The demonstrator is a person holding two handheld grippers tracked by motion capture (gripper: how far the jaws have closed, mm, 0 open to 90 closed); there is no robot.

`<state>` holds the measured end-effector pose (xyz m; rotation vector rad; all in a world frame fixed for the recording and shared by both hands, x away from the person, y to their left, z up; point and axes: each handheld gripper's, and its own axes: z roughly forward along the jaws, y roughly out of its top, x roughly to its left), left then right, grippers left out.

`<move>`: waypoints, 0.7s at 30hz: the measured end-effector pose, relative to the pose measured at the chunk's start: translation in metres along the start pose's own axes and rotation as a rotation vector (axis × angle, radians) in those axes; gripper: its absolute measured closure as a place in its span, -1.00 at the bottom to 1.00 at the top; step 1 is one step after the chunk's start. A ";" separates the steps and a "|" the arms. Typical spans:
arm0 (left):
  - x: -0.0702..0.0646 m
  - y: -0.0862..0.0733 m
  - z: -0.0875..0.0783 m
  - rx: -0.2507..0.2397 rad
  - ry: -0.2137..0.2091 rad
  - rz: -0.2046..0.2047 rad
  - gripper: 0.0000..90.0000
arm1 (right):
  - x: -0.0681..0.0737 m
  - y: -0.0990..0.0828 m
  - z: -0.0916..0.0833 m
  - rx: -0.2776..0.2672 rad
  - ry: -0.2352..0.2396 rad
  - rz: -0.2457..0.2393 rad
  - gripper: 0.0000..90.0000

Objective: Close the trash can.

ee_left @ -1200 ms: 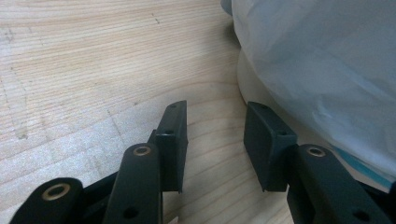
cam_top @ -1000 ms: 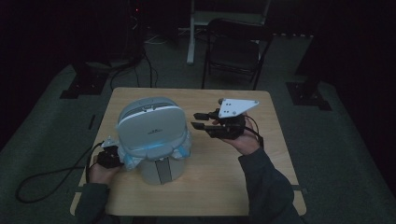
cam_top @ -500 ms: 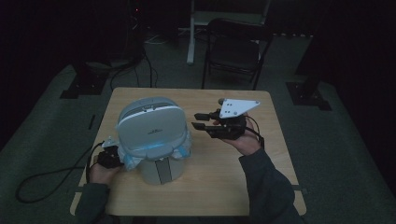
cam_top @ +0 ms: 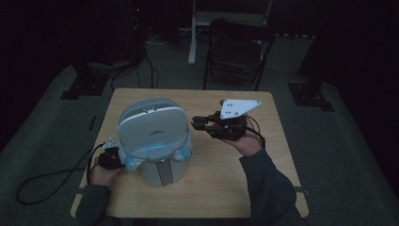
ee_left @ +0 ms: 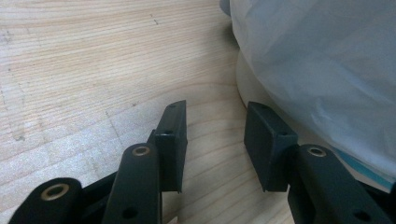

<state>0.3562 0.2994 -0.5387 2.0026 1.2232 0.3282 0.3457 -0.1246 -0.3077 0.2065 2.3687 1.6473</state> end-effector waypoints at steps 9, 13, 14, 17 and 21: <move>0.000 0.000 0.000 0.002 0.000 0.001 0.34 | 0.005 0.006 0.001 -0.008 0.010 -0.010 0.83; 0.000 0.000 0.000 0.003 0.000 0.002 0.34 | 0.006 0.008 0.002 -0.010 0.009 -0.016 0.90; 0.000 0.000 0.000 0.002 0.001 0.001 0.34 | 0.006 0.009 0.002 -0.012 0.012 -0.019 0.92; 0.000 0.000 0.000 0.004 0.000 0.002 0.34 | 0.007 0.010 0.002 -0.014 0.018 -0.021 0.95; 0.000 0.000 0.000 0.005 -0.001 0.002 0.34 | 0.008 0.013 0.003 -0.023 0.019 -0.024 0.98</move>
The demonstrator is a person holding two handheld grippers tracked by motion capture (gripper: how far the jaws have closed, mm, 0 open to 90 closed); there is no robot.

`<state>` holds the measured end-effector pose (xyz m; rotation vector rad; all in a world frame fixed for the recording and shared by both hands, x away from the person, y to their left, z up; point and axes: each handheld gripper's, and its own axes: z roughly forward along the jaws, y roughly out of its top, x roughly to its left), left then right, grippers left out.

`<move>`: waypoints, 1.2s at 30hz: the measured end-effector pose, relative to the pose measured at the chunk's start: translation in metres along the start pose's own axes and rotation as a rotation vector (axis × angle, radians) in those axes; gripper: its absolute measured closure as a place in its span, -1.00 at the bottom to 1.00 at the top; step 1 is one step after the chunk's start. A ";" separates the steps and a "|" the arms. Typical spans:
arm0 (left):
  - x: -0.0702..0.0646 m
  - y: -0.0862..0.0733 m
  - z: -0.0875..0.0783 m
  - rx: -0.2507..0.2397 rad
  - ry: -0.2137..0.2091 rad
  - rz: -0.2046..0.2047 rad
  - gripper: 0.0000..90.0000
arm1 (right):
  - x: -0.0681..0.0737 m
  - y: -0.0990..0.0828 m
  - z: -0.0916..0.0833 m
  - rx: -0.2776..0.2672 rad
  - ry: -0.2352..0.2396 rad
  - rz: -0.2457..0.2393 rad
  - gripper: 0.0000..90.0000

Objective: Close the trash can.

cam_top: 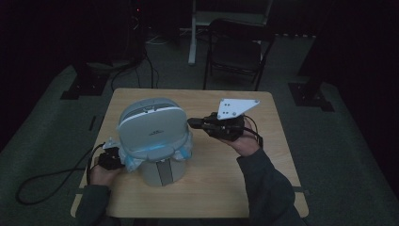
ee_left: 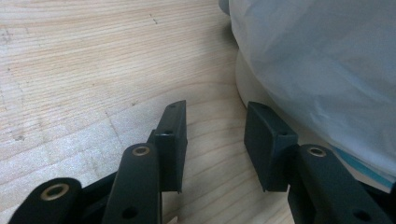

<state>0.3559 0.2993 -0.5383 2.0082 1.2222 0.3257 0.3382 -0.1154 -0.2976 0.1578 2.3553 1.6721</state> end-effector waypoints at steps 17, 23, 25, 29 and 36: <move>0.000 0.000 0.000 0.000 -0.003 -0.003 0.34 | 0.001 0.014 0.005 -0.026 0.019 -0.012 0.98; 0.000 0.000 0.000 -0.001 -0.004 -0.005 0.34 | 0.000 0.017 0.007 -0.030 0.022 -0.016 0.98; 0.000 0.000 0.001 -0.001 -0.003 -0.003 0.34 | 0.000 0.017 0.007 -0.030 0.023 -0.016 0.98; 0.000 0.000 0.001 -0.002 -0.002 -0.002 0.34 | -0.001 0.018 0.008 -0.032 0.025 -0.016 0.99; 0.000 0.000 0.001 -0.001 -0.003 -0.004 0.34 | -0.002 0.017 0.011 -0.029 0.024 -0.007 0.99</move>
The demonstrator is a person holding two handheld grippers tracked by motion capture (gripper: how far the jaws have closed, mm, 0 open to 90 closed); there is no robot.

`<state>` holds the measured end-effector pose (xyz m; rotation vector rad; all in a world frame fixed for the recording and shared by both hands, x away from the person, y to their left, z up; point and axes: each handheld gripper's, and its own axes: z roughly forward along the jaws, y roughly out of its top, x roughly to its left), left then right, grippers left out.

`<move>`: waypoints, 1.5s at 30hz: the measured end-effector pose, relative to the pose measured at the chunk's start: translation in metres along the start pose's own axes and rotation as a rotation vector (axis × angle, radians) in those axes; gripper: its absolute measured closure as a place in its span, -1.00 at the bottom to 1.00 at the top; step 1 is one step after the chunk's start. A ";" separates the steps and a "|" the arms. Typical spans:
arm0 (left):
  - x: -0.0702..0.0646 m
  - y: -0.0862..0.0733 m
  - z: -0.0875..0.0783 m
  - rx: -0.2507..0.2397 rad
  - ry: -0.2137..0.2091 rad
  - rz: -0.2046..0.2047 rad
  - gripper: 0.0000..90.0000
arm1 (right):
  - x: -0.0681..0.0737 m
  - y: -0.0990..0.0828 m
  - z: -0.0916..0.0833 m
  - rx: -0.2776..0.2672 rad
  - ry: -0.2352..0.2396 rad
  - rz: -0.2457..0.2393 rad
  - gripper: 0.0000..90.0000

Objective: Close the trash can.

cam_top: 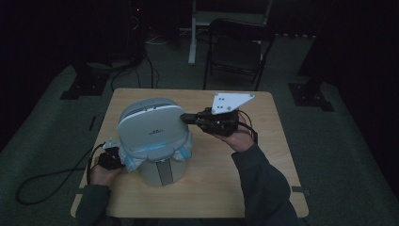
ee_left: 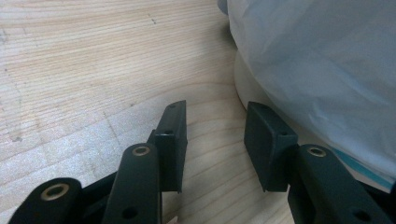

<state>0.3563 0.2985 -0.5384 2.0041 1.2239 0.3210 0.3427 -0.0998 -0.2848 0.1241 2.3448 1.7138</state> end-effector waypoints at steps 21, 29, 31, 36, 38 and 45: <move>0.000 0.000 0.000 0.001 0.000 0.004 0.34 | -0.008 -0.004 0.025 0.025 0.002 0.035 0.99; 0.001 0.000 -0.001 0.006 -0.001 0.005 0.34 | -0.009 -0.003 0.036 0.023 0.009 0.046 0.99; 0.001 0.000 -0.001 0.007 -0.002 0.005 0.34 | -0.010 -0.003 0.039 0.022 0.009 0.047 0.99; 0.001 0.000 -0.001 0.007 -0.001 0.006 0.34 | -0.010 -0.001 0.043 0.021 0.009 0.051 0.99; 0.001 0.000 -0.001 0.007 0.000 0.005 0.34 | -0.011 -0.002 0.045 0.024 0.005 0.055 0.99; 0.001 0.000 -0.001 0.006 0.001 0.006 0.34 | -0.016 -0.005 0.051 0.031 -0.007 0.075 0.99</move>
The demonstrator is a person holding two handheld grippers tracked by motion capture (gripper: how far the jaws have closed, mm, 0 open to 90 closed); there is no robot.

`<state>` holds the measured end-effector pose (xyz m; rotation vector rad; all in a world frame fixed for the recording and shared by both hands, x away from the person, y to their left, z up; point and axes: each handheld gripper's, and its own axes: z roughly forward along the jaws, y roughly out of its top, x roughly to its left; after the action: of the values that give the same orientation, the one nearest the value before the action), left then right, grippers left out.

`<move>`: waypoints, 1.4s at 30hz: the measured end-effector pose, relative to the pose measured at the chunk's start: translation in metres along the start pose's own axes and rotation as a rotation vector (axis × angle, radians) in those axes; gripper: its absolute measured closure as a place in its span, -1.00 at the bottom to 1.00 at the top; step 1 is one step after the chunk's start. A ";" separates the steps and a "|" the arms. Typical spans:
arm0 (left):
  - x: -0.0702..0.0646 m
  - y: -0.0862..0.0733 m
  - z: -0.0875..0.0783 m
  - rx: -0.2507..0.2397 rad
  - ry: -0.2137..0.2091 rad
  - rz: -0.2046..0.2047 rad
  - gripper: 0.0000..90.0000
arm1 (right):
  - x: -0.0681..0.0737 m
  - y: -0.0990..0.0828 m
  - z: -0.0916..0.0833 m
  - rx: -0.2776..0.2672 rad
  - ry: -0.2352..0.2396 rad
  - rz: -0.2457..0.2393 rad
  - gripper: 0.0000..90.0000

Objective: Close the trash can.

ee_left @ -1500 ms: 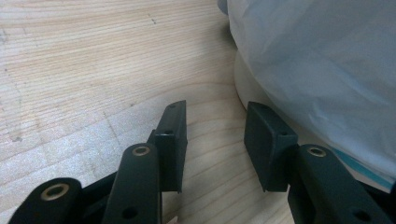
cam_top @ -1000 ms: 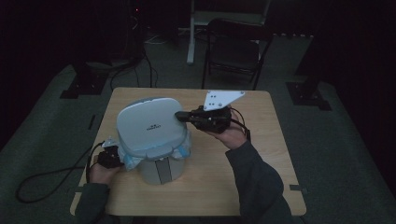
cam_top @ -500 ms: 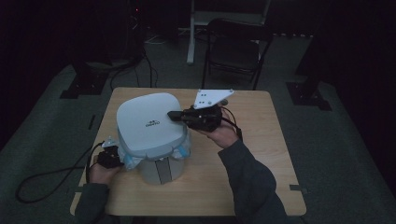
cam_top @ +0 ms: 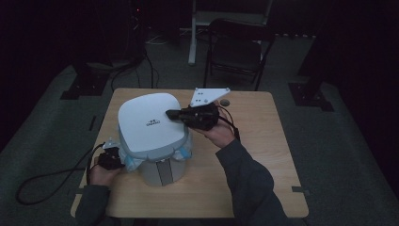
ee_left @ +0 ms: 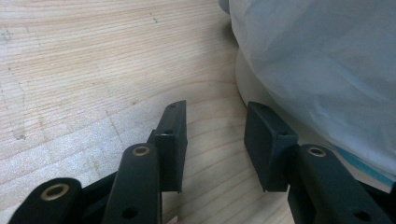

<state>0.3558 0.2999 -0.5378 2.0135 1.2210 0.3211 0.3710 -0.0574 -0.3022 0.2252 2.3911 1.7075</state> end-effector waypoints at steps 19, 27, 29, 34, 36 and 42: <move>0.000 0.000 0.000 -0.003 0.000 -0.001 0.34 | -0.004 -0.001 0.020 0.028 -0.010 0.020 0.99; 0.001 0.000 0.000 -0.002 -0.001 -0.001 0.34 | -0.004 -0.002 0.026 0.038 -0.013 0.025 1.00; 0.001 0.000 0.000 -0.002 -0.001 -0.001 0.34 | -0.004 -0.002 0.026 0.041 -0.014 0.026 1.00; 0.001 0.000 0.000 -0.003 -0.001 -0.002 0.34 | -0.005 -0.002 0.030 0.048 -0.019 0.026 1.00; 0.001 0.000 0.000 -0.004 -0.001 -0.002 0.34 | -0.005 -0.002 0.031 0.048 -0.020 0.026 1.00; 0.001 0.000 0.000 -0.003 -0.001 -0.001 0.34 | -0.005 -0.004 0.035 0.061 -0.030 0.023 1.00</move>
<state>0.3561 0.3004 -0.5381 2.0101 1.2197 0.3219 0.3840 -0.0280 -0.3162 0.2866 2.4311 1.6306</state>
